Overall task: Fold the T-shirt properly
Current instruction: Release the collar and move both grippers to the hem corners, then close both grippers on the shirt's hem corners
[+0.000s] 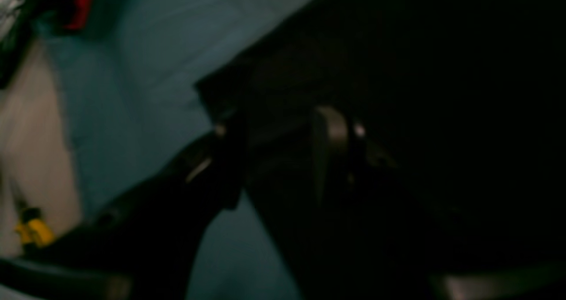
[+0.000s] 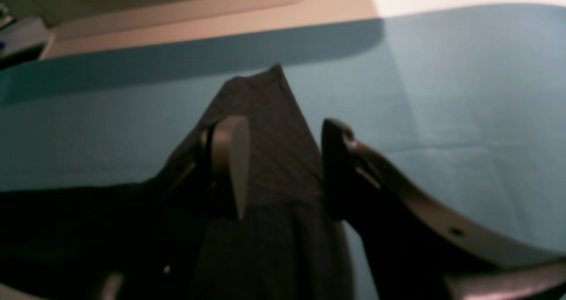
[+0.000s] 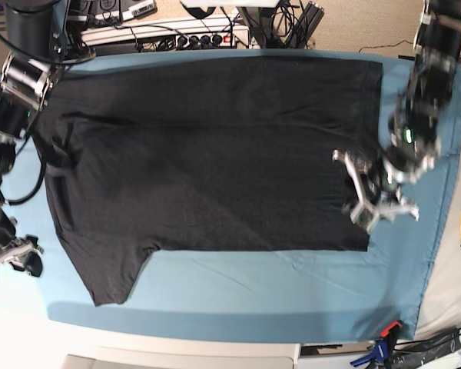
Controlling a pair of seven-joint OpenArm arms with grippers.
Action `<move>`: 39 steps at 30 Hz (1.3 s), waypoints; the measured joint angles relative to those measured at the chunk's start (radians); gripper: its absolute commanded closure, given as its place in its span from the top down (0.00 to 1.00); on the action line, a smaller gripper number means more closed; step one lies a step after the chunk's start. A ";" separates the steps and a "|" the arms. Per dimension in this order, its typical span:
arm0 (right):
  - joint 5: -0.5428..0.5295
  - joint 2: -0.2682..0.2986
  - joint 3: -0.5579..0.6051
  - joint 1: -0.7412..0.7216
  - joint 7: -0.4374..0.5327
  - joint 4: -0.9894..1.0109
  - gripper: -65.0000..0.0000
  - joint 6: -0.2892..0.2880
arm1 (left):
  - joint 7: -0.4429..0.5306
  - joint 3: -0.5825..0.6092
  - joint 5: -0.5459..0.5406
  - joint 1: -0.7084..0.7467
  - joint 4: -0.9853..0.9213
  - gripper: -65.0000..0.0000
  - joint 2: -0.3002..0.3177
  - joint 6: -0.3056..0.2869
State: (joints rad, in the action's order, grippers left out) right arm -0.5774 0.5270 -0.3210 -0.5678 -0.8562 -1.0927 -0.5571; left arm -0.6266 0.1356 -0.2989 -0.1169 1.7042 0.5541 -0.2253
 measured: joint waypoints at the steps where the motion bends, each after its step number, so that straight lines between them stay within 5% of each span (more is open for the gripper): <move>1: -0.001 -0.005 0.012 -0.021 0.001 0.032 0.42 -0.003 | -0.003 0.000 -0.026 -0.040 -0.052 0.41 -0.009 -0.021; 14: 0.094 -0.103 0.158 -0.153 0.035 0.177 0.42 -0.034 | -0.076 -0.002 -0.262 -0.546 -0.800 0.41 -0.049 -0.122; 20: 0.240 -0.180 0.160 -0.153 0.080 0.177 0.42 0.017 | -0.084 -0.003 -0.337 -0.693 -1.136 0.41 -0.066 -0.190; 30: 0.449 -0.226 0.237 -0.153 0.097 0.177 0.42 0.129 | -0.099 -0.132 -0.312 -0.648 -1.187 0.41 -0.071 -0.153; 39: 0.634 -0.236 0.470 -0.153 0.119 0.177 0.42 0.327 | -0.114 -0.183 -0.308 -0.612 -1.189 0.41 -0.077 -0.153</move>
State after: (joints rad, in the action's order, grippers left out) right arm 0.0566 0.2909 0.1486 -0.7204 -0.7372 -0.9161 -0.2302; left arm -0.7406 -0.0475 -0.6071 -0.7284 0.5156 0.4770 -0.3786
